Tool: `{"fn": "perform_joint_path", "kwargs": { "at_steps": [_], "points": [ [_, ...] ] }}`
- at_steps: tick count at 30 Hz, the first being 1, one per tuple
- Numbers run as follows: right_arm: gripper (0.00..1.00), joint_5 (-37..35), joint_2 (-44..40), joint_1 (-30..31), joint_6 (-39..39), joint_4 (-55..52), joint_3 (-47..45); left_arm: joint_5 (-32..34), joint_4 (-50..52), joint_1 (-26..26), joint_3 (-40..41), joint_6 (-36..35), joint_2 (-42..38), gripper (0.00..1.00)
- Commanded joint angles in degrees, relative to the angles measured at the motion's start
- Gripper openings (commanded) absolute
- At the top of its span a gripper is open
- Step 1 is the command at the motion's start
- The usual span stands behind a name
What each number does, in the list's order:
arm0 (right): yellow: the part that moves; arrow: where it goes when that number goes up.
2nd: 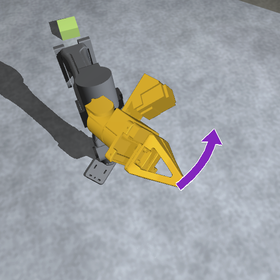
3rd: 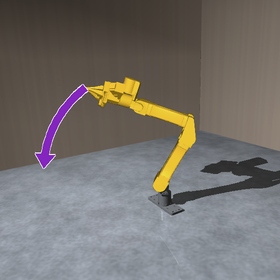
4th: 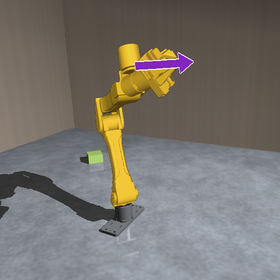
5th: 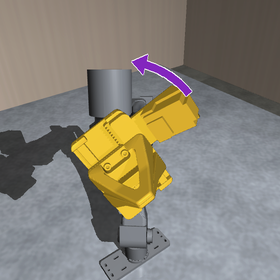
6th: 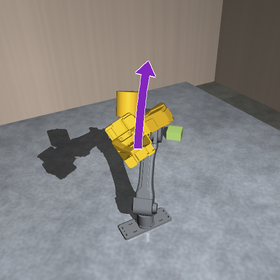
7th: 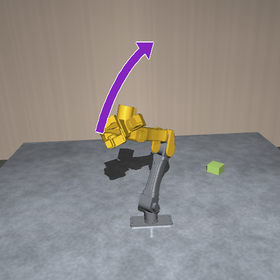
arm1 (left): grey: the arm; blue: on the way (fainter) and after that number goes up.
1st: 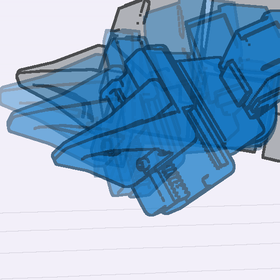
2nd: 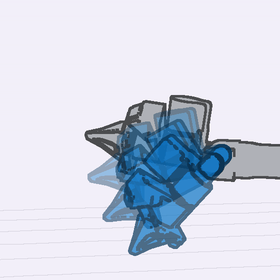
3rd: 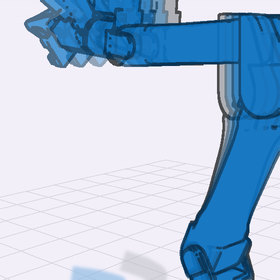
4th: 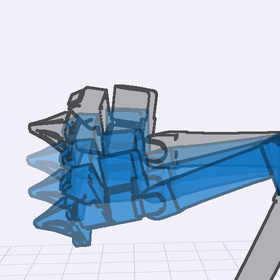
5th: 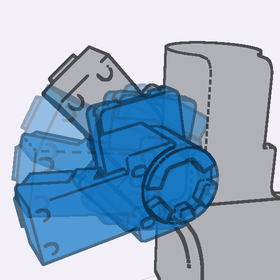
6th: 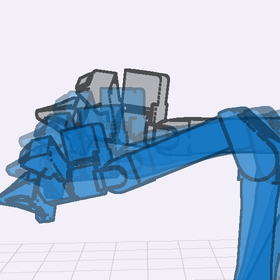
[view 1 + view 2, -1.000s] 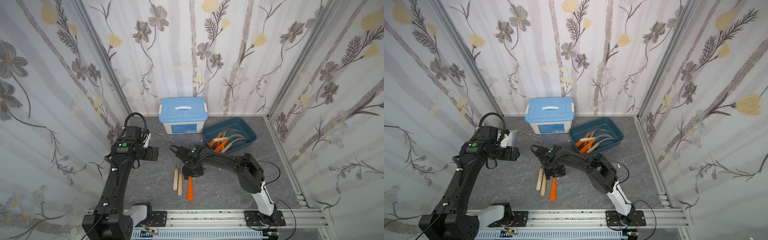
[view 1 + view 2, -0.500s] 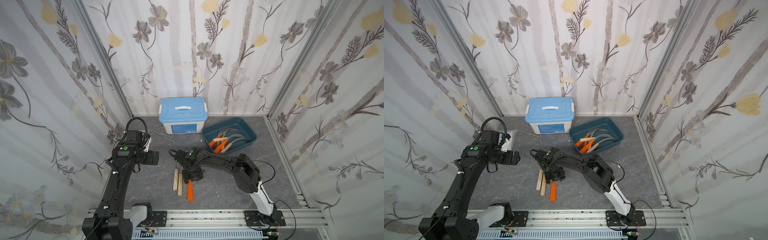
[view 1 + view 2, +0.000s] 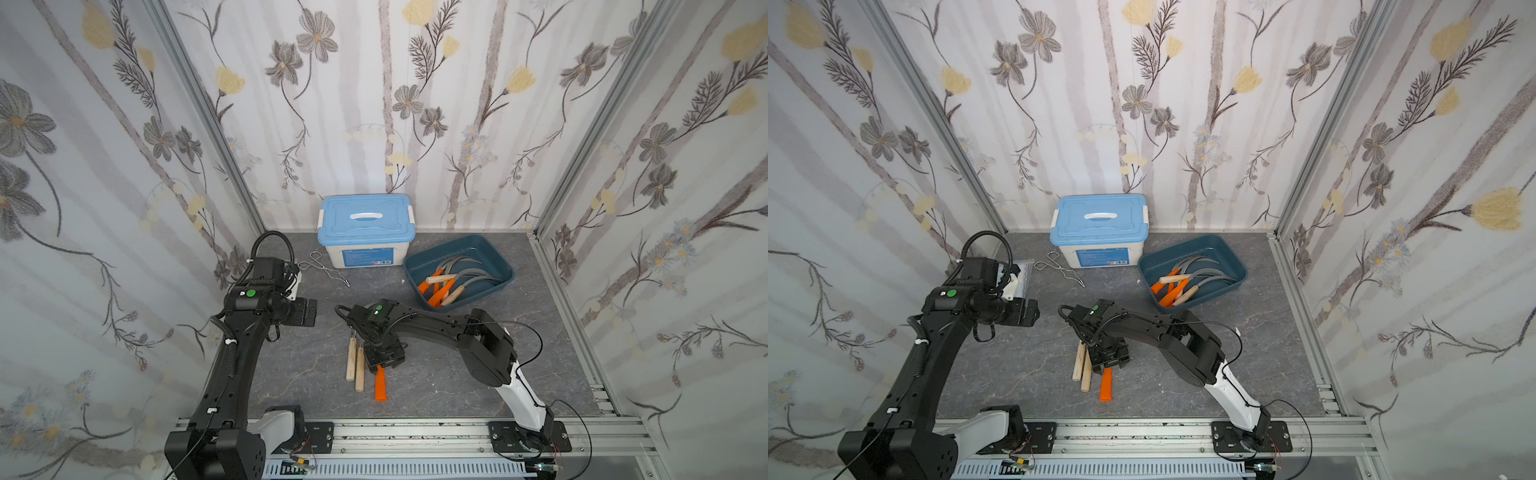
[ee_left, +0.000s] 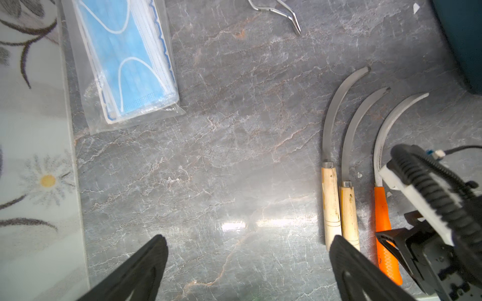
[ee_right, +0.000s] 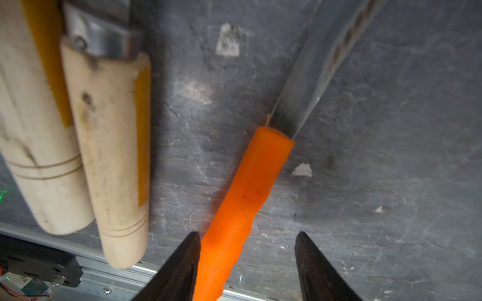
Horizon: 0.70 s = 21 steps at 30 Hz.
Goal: Put small sickles into storage boxes
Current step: Pick up the sickle at the center of the board.
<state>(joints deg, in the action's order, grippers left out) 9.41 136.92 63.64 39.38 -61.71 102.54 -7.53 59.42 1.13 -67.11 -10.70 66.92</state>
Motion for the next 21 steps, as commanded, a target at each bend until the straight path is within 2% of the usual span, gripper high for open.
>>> {"fn": "perform_joint_path", "kwargs": {
  "at_steps": [1,21],
  "points": [
    [0.6,0.7,0.7,0.2,-0.7,-0.2,0.3,1.1,-1.2,0.0,-1.5,-1.1,0.9,1.0],
    [0.53,-1.8,-1.1,-0.9,1.4,-0.3,-4.3,1.7,-2.7,0.0,-1.4,-1.6,1.7,1.0]
  ]
}}
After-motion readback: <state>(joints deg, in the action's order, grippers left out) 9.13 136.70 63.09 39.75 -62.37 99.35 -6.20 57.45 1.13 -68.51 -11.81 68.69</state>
